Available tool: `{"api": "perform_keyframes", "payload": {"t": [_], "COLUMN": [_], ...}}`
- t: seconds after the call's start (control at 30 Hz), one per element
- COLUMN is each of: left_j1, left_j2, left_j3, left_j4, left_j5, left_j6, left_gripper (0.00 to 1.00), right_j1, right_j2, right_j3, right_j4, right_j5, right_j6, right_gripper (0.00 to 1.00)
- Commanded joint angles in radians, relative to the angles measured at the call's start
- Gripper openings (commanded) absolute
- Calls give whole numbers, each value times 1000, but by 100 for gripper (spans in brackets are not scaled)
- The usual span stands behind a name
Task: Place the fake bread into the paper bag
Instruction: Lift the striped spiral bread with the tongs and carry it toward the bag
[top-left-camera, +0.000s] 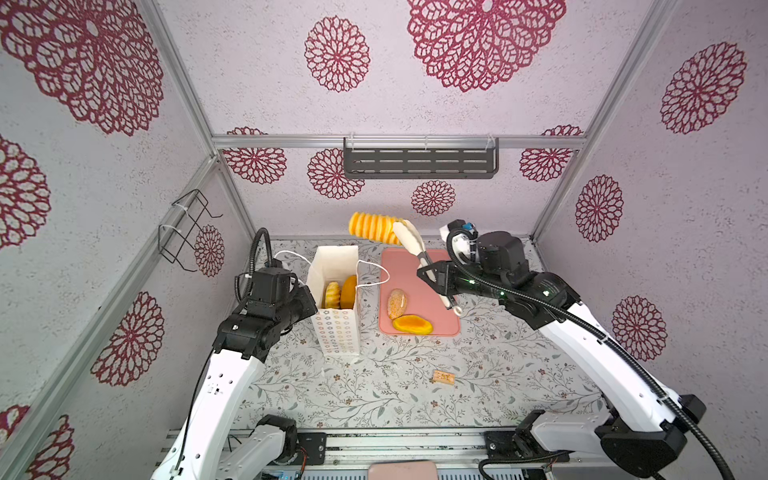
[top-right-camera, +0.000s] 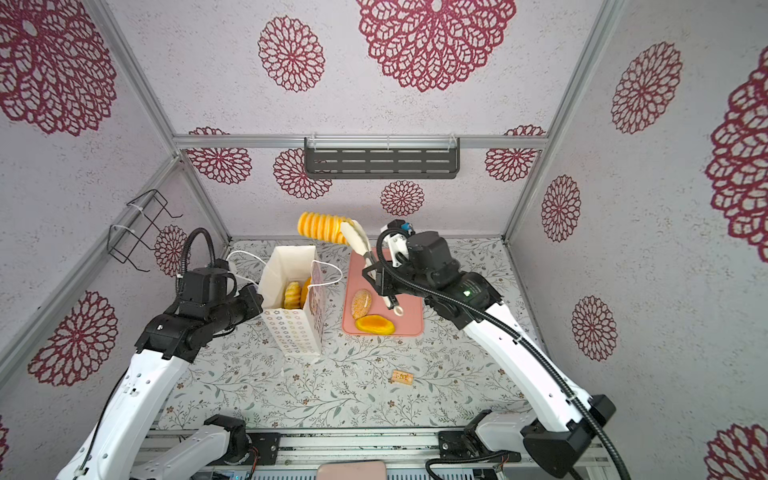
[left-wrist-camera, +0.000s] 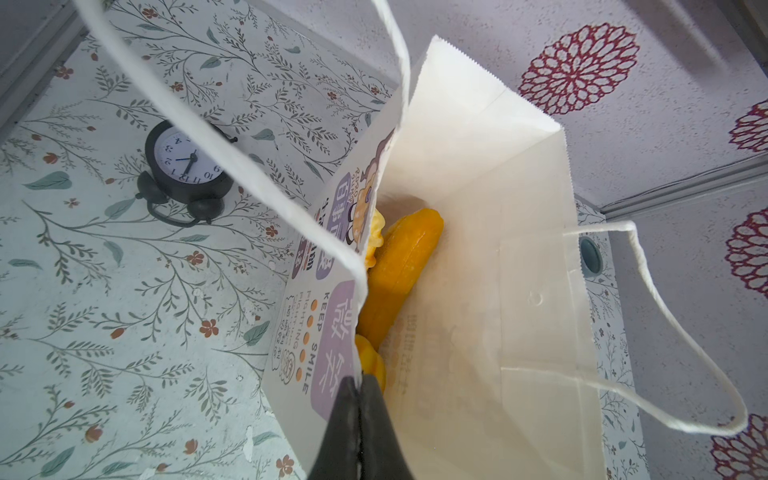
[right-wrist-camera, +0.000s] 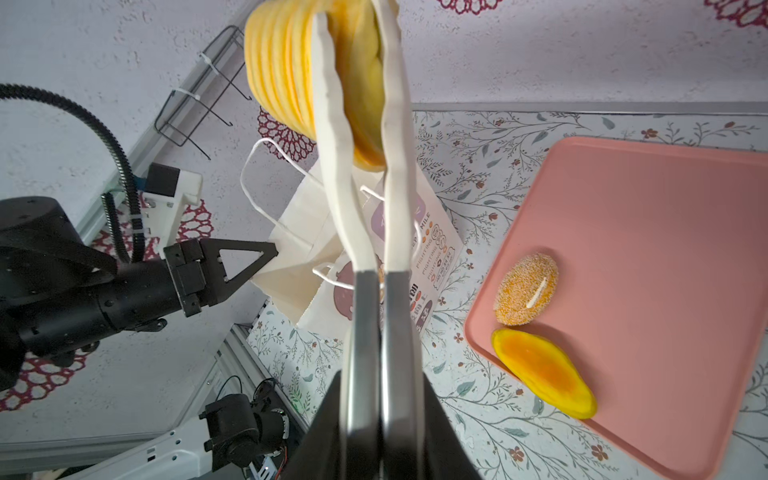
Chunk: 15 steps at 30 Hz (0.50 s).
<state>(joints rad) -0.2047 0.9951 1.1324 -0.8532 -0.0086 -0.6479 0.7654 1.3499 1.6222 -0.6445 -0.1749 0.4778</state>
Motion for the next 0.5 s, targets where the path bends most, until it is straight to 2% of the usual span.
{"api": "perform_keyframes", "payload": {"t": [0.0,0.1,0.23,0.47], "left_j1": [3,4,4,4], "left_j2": [-9,-7,-4,-1], "left_j3": [22,21,22,32], "left_j4": [3,6,10,4], "left_j5": [6,9,7,10], "left_j6": [0,0,3,10], "left_gripper": [4,4,4,3], "right_j1": [74,130,197,235], "right_j2": [43,112,199,255], "right_j3": [128,218,310,353], "right_j4": [-26,-82,-161,-206], "right_j5": [140,226,404,499], "right_j6": [-91,-140,-208,-246], "right_gripper": [0,0,0,0]}}
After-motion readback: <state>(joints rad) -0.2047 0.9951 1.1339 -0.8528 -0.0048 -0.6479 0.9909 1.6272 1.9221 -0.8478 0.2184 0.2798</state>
